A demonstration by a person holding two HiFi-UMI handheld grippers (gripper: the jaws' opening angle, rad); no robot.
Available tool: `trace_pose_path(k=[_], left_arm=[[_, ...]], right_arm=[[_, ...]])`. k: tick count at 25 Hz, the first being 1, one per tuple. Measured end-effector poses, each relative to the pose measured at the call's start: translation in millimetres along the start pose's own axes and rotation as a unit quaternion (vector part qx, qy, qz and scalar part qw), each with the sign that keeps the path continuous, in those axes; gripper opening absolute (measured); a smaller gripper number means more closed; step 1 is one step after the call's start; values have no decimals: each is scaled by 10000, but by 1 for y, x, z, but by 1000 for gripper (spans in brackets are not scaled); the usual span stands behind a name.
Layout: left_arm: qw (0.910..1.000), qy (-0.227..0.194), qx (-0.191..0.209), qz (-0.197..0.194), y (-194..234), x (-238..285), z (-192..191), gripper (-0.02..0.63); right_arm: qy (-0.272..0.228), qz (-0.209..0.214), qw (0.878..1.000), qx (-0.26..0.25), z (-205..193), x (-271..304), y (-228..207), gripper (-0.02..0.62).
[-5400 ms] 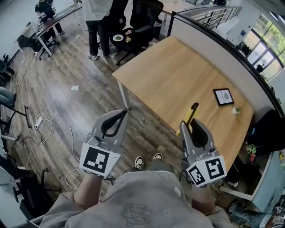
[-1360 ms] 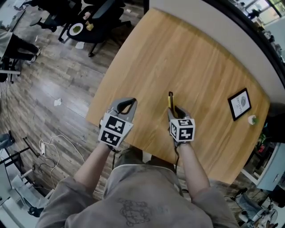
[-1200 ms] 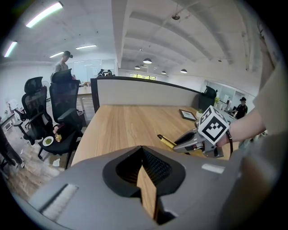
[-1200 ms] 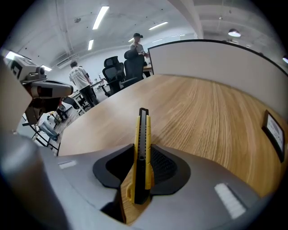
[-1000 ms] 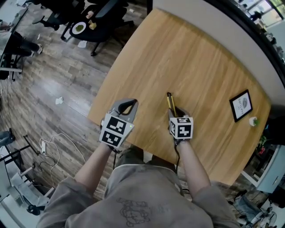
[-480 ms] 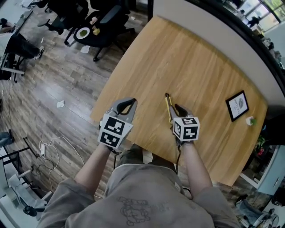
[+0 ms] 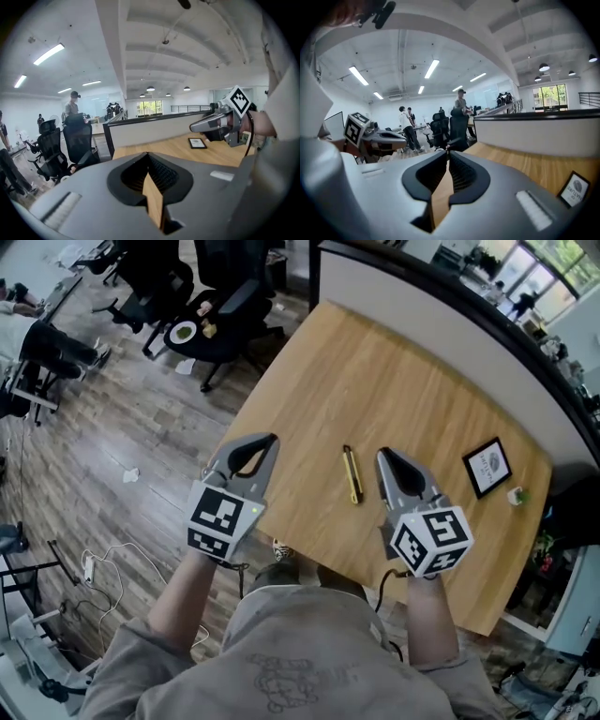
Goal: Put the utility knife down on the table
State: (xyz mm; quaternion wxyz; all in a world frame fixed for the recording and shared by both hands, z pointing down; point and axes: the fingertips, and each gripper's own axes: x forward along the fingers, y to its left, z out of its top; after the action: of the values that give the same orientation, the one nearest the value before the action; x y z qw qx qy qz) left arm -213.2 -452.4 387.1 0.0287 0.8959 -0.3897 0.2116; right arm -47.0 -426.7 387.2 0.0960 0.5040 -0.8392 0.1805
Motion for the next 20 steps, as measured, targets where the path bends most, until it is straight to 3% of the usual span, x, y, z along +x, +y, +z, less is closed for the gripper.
trace_pose_path(k=[2,5,11,15,20], left_arm=[[9994,-318,61,124,0,-16,25,2],[9953,-700,505,437,1,-41,61,2],[9896,-1218,427,632,-4,-86,109,2],[9881,-1299,546,614,-12,-106,120,2],[9893,-1278,489,505,-22,-117,116,2]], right_arm=[[-368,82,9992,-154,30,-20,15,28],[-891,160,9952,-375,71,-48,36,26],[-1629,115,9846,-632,123,-95,59,25],[-1811,82,9804,-778,133,-115,68,20],[-1637,143,9823,-901,123,-120,79,17]])
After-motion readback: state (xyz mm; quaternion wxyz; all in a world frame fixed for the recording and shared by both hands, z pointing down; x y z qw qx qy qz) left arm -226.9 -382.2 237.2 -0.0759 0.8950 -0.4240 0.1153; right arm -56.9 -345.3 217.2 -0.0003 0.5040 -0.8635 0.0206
